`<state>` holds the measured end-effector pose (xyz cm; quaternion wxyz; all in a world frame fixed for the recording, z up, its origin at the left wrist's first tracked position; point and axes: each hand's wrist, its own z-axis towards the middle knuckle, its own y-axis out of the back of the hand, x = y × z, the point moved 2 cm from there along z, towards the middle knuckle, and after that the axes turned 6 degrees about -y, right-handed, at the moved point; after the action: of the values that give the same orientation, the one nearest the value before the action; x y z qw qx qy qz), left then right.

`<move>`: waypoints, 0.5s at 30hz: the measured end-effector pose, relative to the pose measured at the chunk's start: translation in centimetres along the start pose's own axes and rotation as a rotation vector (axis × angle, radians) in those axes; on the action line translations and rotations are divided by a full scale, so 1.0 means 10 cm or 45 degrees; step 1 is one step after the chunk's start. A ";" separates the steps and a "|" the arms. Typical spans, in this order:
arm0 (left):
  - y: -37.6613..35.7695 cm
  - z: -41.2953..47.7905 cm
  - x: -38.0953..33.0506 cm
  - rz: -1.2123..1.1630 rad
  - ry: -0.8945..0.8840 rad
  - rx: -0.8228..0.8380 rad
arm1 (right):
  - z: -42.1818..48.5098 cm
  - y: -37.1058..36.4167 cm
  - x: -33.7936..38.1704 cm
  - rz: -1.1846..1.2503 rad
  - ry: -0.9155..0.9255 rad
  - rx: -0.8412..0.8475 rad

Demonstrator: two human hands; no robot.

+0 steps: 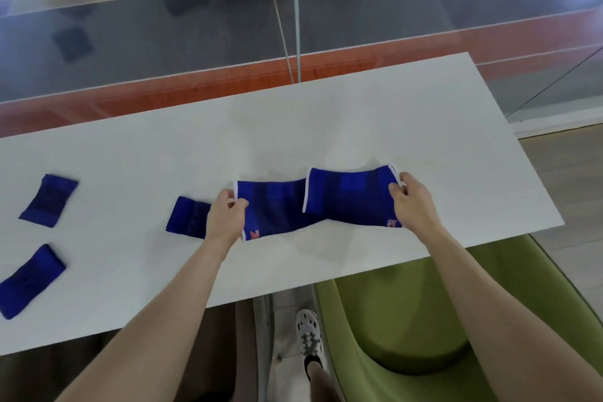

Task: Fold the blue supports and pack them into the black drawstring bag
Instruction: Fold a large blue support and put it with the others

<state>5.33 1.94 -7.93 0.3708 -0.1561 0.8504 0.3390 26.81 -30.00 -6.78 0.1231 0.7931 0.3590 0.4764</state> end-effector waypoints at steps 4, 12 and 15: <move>0.26 -0.09 -0.35 0.015 -0.212 -0.262 | -0.05 -0.27 -0.08 -0.173 -0.039 0.154; 0.27 -0.50 -1.17 0.234 -0.734 -0.359 | -0.30 -0.45 0.23 -0.303 0.290 -0.195; -0.22 -0.50 -1.07 0.033 -0.559 0.257 | -0.33 -0.61 0.40 0.350 -0.096 0.273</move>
<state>11.02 -2.94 1.43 0.5561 -0.0299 0.7810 0.2827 22.36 -23.42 -5.71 -0.0151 0.8606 0.2912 0.4175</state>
